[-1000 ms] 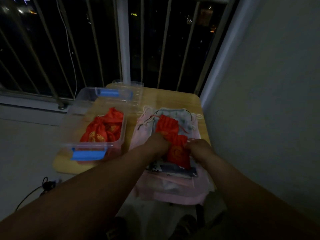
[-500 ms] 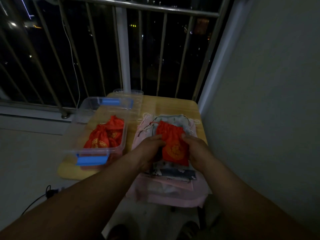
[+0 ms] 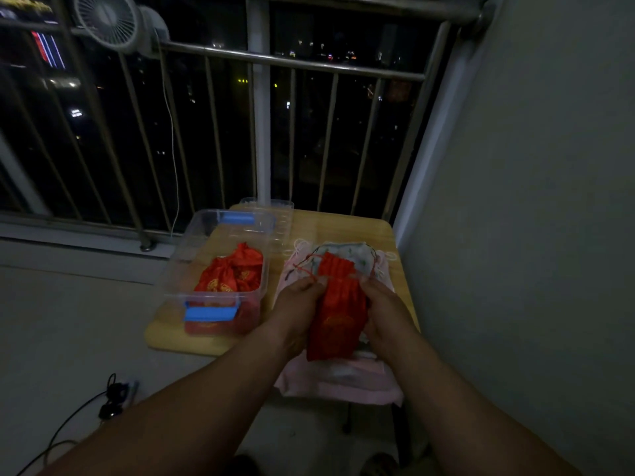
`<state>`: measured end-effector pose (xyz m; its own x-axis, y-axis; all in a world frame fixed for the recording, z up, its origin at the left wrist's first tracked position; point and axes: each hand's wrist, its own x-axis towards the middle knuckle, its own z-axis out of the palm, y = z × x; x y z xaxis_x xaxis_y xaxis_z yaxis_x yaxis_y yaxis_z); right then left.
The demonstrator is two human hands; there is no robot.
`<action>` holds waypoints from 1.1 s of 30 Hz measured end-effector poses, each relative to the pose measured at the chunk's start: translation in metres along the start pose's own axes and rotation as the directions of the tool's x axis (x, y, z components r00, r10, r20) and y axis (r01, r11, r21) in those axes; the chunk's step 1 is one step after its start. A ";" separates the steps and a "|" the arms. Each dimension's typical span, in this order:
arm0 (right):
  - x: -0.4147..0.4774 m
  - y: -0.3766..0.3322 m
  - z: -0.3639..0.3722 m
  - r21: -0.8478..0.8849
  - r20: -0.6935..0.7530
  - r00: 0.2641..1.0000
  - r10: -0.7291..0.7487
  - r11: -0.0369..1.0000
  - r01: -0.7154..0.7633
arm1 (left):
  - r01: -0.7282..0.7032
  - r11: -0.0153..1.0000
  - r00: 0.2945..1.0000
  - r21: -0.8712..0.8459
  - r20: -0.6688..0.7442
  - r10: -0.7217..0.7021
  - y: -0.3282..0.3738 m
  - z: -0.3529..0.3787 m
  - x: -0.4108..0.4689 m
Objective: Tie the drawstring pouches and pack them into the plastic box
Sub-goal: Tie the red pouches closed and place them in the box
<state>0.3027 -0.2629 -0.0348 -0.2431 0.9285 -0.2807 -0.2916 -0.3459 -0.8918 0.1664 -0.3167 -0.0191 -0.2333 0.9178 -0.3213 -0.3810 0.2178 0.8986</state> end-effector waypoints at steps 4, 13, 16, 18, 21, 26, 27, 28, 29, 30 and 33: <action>-0.009 -0.003 0.002 0.037 -0.075 0.996 0.044 0.998 -0.042 | 0.013 1.000 0.993 0.012 -0.115 -0.011 0.002 -0.010 -0.006; -0.006 -0.011 -0.004 0.146 -0.147 0.986 0.077 0.988 -0.056 | 0.015 0.987 0.984 -0.163 -0.172 -0.043 0.018 -0.015 -0.002; -0.002 -0.018 -0.010 0.124 -0.196 0.978 0.073 0.991 -0.049 | -0.015 0.973 0.975 -0.229 -0.218 -0.036 0.020 -0.013 0.001; 0.001 -0.019 -0.018 0.091 -0.268 0.961 0.063 0.995 -0.040 | -0.047 0.960 0.963 -0.277 -0.268 -0.030 0.020 -0.012 0.004; 0.000 -0.020 -0.027 0.027 -0.313 0.949 0.045 0.999 -0.038 | -0.077 0.959 0.957 -0.271 -0.292 -0.006 0.018 -0.008 0.001; -0.014 -0.035 -0.019 -0.367 -0.191 0.965 -0.177 0.925 0.097 | -0.128 0.989 0.980 0.075 -0.143 0.138 0.026 -0.005 -0.008; -0.017 -0.040 -0.015 -0.462 -0.132 0.964 -0.231 0.875 0.146 | -0.159 0.968 0.979 0.193 -0.097 0.180 0.030 -0.005 -0.009; -0.020 -0.044 -0.011 -0.545 -0.061 0.960 -0.272 0.815 0.196 | -0.193 0.935 0.975 0.298 -0.051 0.217 0.033 -0.004 -0.009; -0.020 -0.049 -0.006 -0.603 0.011 0.954 -0.300 0.759 0.246 | -0.224 0.898 0.970 0.379 -0.006 0.244 0.037 -0.003 -0.009; -0.019 -0.053 0.000 -0.636 0.070 0.945 -0.319 0.715 0.288 | -0.250 0.863 0.964 0.438 0.035 0.262 0.042 0.000 -0.009; -0.012 -0.064 0.015 -0.677 0.182 0.929 -0.324 0.643 0.357 | -0.308 0.807 0.951 0.504 0.145 0.273 0.054 0.011 -0.008</action>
<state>0.3107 -0.2540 0.0304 -0.2997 0.9495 0.0926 0.3523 0.2003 -0.9142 0.1577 -0.3084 0.0354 -0.1965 0.9803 -0.0172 0.2159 0.0604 0.9745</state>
